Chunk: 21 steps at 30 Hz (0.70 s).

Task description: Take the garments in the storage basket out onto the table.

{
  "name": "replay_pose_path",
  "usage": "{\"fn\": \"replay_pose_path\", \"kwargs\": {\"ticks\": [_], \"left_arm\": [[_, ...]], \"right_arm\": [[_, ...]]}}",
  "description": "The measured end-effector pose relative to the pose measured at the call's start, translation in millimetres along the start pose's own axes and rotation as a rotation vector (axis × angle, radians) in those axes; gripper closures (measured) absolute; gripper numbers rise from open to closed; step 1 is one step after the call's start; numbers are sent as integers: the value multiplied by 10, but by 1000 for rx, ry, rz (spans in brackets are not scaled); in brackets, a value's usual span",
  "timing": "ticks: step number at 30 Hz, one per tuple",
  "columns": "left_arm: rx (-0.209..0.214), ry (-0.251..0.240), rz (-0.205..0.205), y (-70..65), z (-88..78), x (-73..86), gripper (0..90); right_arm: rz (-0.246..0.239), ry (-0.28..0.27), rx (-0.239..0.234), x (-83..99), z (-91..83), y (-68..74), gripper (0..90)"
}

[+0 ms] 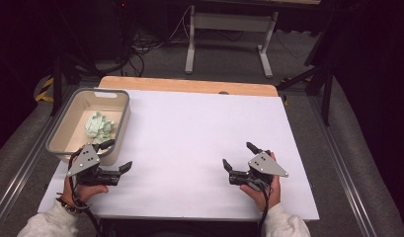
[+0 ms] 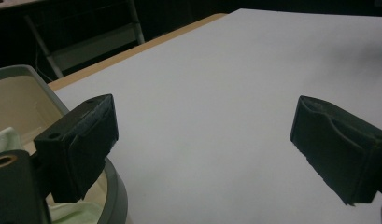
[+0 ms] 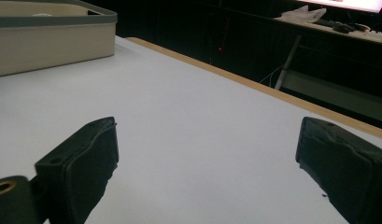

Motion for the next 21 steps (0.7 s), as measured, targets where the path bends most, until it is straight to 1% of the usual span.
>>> {"fn": "replay_pose_path", "kwargs": {"ticks": [1, 4, 6, 11, 13, 15, 17, 18, 19, 21], "left_arm": [[8, -4, 1, -1, 0, -3, 84], [10, 0, 5, -6, 2, -4, 81], [3, -2, 9, -7, -6, -10, 76], [11, -11, 4, 5, -27, -18, 74], [13, -1, 5, 7, -36, -4, 74], [11, -2, 3, 9, -58, -5, 73], [16, -7, -3, 6, -68, -8, 73], [11, -4, 8, 7, -77, -11, 73], [10, 0, 7, 0, -90, -11, 73], [11, 2, 5, 2, -92, -13, 74]], "right_arm": [[1, 0, -1, 3, 1, -4, 64], [4, -5, -3, 6, -3, -3, 67], [0, -10, -9, 4, 3, 7, 67], [-16, -3, -7, 4, 26, 34, 68], [-9, -10, -10, -2, 30, 36, 70], [-24, -10, -8, -6, 37, 53, 70], [-25, -11, -14, -7, 41, 61, 70], [-25, -9, -16, -8, 45, 71, 71], [-30, -10, -24, -10, 41, 90, 71], [-36, -11, -27, -10, 28, 101, 71]]}}
Point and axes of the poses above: each handheld gripper's, and its own axes: z roughly forward along the jaws, x roughly out of its underside, y roughly to its left, the point moved 2 cm from there along z, roughly forward along the jaws, and after that the axes turned 4 degrees about y, right-handed, at the moved point
